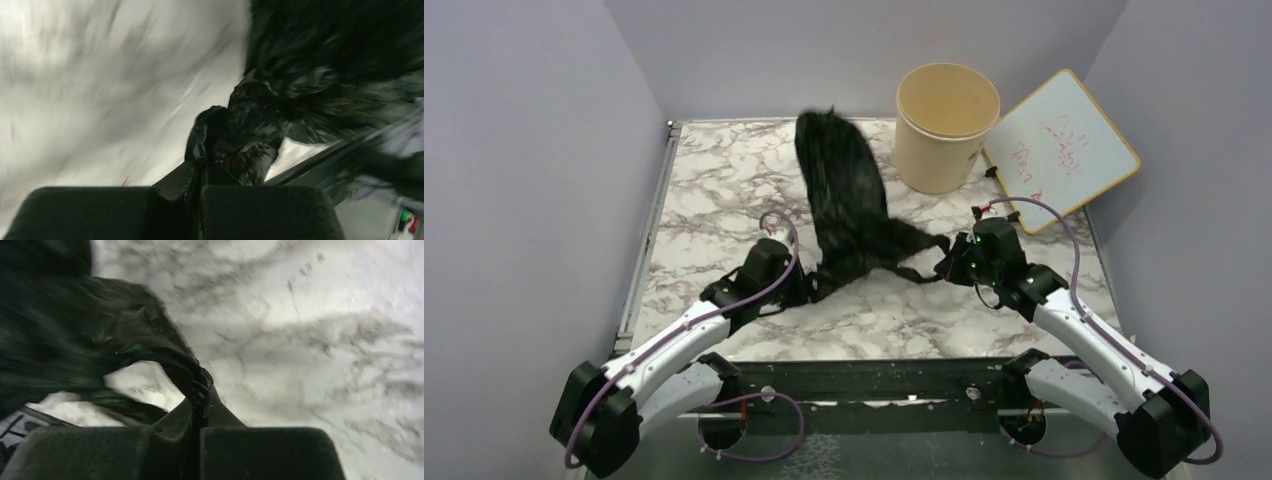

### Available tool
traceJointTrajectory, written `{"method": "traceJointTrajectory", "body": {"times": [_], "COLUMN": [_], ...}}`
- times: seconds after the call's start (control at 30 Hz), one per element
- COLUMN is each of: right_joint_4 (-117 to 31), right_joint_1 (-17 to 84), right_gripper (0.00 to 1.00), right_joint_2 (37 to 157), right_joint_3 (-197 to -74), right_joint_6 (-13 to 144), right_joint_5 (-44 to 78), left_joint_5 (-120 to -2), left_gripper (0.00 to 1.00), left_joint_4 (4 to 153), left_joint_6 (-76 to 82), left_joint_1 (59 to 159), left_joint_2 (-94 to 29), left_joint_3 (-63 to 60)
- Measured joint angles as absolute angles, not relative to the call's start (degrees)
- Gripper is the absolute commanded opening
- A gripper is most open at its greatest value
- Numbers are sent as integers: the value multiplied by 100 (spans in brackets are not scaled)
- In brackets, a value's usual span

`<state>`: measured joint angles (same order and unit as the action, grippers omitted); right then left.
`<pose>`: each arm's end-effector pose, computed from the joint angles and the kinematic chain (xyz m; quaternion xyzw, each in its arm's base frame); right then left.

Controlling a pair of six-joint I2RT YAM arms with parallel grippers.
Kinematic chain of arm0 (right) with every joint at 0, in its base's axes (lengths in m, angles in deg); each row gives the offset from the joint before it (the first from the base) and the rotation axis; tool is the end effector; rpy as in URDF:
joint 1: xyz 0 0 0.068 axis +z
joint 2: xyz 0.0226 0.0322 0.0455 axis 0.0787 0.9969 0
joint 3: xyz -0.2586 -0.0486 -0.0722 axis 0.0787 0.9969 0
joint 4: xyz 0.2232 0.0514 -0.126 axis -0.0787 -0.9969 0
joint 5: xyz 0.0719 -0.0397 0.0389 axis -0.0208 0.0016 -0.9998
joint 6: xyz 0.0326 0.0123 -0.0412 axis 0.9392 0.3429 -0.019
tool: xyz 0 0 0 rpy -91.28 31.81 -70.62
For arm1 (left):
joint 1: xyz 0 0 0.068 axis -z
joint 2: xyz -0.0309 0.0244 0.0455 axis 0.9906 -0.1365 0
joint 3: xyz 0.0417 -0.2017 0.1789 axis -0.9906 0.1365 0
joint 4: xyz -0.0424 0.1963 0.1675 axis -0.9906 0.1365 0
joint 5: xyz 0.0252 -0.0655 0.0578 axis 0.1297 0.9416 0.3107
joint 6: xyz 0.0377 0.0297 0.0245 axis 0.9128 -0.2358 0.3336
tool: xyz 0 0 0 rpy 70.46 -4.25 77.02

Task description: Put the trash bags into the trash bin

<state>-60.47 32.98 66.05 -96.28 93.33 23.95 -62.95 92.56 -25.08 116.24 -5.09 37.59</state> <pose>0.1726 0.0940 0.2602 0.0444 0.8711 0.2600 0.4143 0.1568 -0.1109 0.2542 -0.0130 0.8523 -0.3517 0.3870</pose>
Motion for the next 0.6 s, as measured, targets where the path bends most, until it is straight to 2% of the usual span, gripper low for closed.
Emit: {"method": "traceJointTrajectory", "body": {"times": [0.1, 0.17, 0.3, 0.37, 0.4, 0.47, 0.53, 0.6], "right_joint_4": [-7116, -7346, -6955, -6209, -5757, -4944, -4445, -4399], "right_joint_1": [3301, 3301, 3301, 3301, 3301, 3305, 3305, 3305], "right_gripper": [0, 1, 1, 1, 1, 1, 1, 0], "right_joint_2": [7014, 7180, 7880, 7788, 7499, 6627, 5572, 5141], "right_joint_3": [-10100, -11097, -14290, -15040, -14937, -13987, -12592, -11370], "right_joint_6": [9301, 9058, 8426, 8199, 8138, 8114, 8197, 8455], "right_joint_5": [2613, 2736, 2504, 2056, 1855, 1708, 1837, 2163], "left_joint_5": [-6088, -6136, -6385, -6365, -6350, -6348, -6389, -6457], "left_gripper": [0, 0, 0, 0, 0, 0, 0, 0], "left_joint_4": [10301, 10712, 10530, 9787, 9396, 8563, 8056, 7813], "left_joint_6": [-2755, -2722, -2068, -1620, -1448, -1190, -1089, -1242], "left_joint_1": [11631, 11629, 11624, 11620, 11622, 11624, 11624, 11629], "left_joint_2": [-1291, -1285, -1573, -1622, -1497, -863, 27, 940], "left_joint_3": [4220, 3717, 596, -820, -1172, -1074, -322, 876]}}
